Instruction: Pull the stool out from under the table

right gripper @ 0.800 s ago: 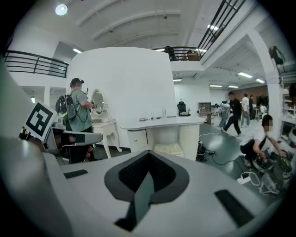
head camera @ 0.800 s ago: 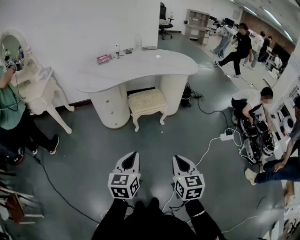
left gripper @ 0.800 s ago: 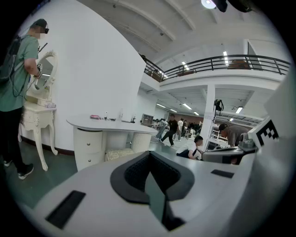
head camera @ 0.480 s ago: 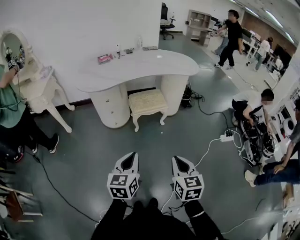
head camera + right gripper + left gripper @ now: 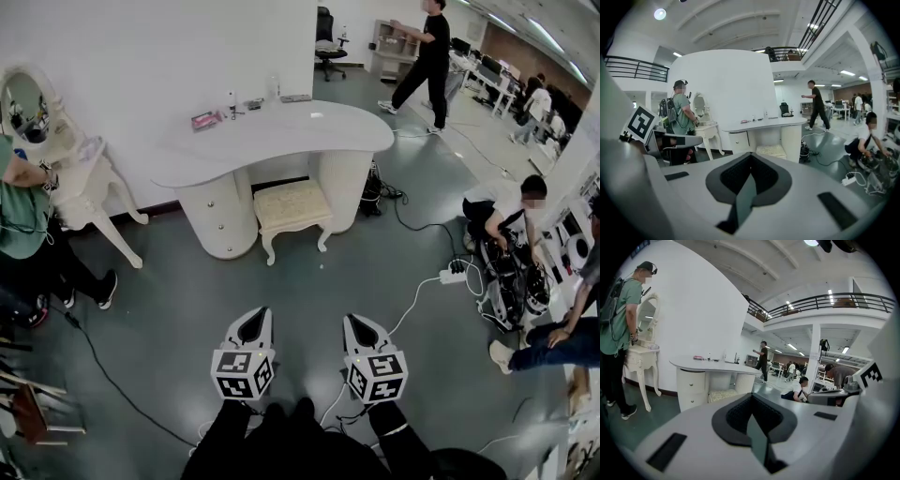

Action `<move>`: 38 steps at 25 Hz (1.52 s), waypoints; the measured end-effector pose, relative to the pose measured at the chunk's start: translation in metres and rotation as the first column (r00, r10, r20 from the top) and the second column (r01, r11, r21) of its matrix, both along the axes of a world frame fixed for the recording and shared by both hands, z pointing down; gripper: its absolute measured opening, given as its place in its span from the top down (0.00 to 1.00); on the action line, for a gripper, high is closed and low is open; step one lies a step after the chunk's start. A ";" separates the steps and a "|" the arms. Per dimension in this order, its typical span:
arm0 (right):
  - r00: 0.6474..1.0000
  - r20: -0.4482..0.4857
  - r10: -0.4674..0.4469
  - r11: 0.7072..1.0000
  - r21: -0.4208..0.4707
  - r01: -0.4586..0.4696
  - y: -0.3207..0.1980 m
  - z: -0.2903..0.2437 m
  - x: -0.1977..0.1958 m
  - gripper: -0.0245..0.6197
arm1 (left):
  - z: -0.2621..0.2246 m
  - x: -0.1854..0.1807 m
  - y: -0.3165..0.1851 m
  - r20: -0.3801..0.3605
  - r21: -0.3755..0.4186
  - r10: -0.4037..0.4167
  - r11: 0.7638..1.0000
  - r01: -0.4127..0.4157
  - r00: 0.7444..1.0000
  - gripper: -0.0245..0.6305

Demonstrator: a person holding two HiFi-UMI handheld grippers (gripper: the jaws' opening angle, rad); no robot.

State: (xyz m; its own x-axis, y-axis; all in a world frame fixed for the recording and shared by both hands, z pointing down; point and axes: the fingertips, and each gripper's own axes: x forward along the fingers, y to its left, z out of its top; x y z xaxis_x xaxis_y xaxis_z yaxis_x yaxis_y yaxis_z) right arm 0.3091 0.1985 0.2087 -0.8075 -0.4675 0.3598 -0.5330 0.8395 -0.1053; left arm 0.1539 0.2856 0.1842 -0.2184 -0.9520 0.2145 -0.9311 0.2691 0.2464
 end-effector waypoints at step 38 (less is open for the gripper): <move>0.998 -0.043 0.051 0.999 0.008 -0.051 -0.137 0.014 -0.057 0.95 | 0.018 -0.090 -0.108 0.059 -0.079 -0.073 0.994 0.078 0.996 0.95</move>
State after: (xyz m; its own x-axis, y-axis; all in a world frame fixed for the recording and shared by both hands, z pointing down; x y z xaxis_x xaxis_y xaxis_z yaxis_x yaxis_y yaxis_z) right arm 0.2522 0.0618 0.2226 -0.7662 -0.5104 0.3905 -0.5793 0.8116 -0.0758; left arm 0.0641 0.1779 0.2026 -0.3028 -0.9123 0.2757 -0.9191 0.3561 0.1689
